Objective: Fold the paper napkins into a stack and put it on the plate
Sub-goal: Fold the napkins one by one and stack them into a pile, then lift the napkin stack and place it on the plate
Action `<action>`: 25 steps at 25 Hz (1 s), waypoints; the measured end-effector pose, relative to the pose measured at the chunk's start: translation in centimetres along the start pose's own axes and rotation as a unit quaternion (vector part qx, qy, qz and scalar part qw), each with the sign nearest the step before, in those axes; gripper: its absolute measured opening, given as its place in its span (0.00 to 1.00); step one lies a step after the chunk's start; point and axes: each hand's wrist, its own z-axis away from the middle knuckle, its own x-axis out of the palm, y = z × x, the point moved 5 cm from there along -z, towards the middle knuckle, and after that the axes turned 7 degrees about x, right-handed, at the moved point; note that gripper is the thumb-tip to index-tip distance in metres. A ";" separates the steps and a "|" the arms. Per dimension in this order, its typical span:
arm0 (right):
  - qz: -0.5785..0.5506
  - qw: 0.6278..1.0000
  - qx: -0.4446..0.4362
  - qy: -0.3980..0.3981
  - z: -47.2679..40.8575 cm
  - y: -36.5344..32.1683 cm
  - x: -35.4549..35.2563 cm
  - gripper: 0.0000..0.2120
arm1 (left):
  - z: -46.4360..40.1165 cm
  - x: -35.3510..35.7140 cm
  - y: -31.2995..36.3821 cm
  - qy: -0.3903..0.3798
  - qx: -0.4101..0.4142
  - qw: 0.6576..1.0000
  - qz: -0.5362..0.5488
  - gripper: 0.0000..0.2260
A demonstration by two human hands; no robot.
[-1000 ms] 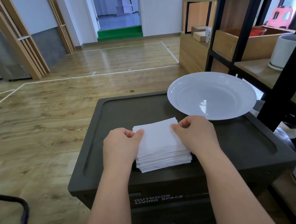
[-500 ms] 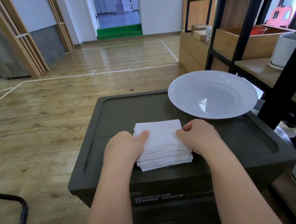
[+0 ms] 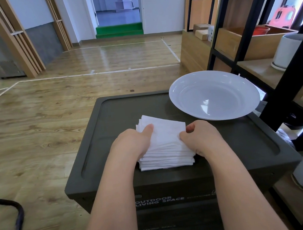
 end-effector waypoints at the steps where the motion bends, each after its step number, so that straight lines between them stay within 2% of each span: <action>1: 0.001 1.000 -0.001 -0.002 0.0 0.0 0.0 0.15 | 0.0 0.1 0.0 -0.002 -0.002 1.000 0.018 0.22; 4: 0.001 1.000 -0.006 -0.001 -0.1 0.0 0.0 0.15 | 0.0 0.3 -0.4 -0.023 -0.023 0.992 0.119 0.24; 7: -0.006 1.000 -0.005 -0.006 -0.1 0.1 0.0 0.15 | -0.4 0.5 -1.0 -0.020 -0.046 0.975 0.218 0.32; 12: -0.012 1.000 -0.005 -0.002 0.0 0.0 -0.1 0.15 | 0.0 0.4 -1.2 -0.017 -0.074 0.974 0.212 0.37; 16: -0.011 1.000 0.003 -0.005 0.2 0.0 0.0 0.14 | -0.4 0.6 -1.2 -0.018 -0.027 0.977 0.209 0.33; 19: -0.014 1.000 -0.006 0.002 0.3 0.0 0.0 0.15 | -0.5 0.7 -1.2 -0.018 0.000 0.959 0.282 0.28; 23: -0.123 0.991 0.017 -0.043 0.2 0.5 0.2 0.13 | -1.0 0.2 -1.5 -0.017 0.032 0.924 0.380 0.30; 25: -0.237 0.965 0.041 -0.105 0.2 0.6 0.6 0.24 | -0.9 -0.5 -1.4 -0.025 0.043 0.893 0.448 0.31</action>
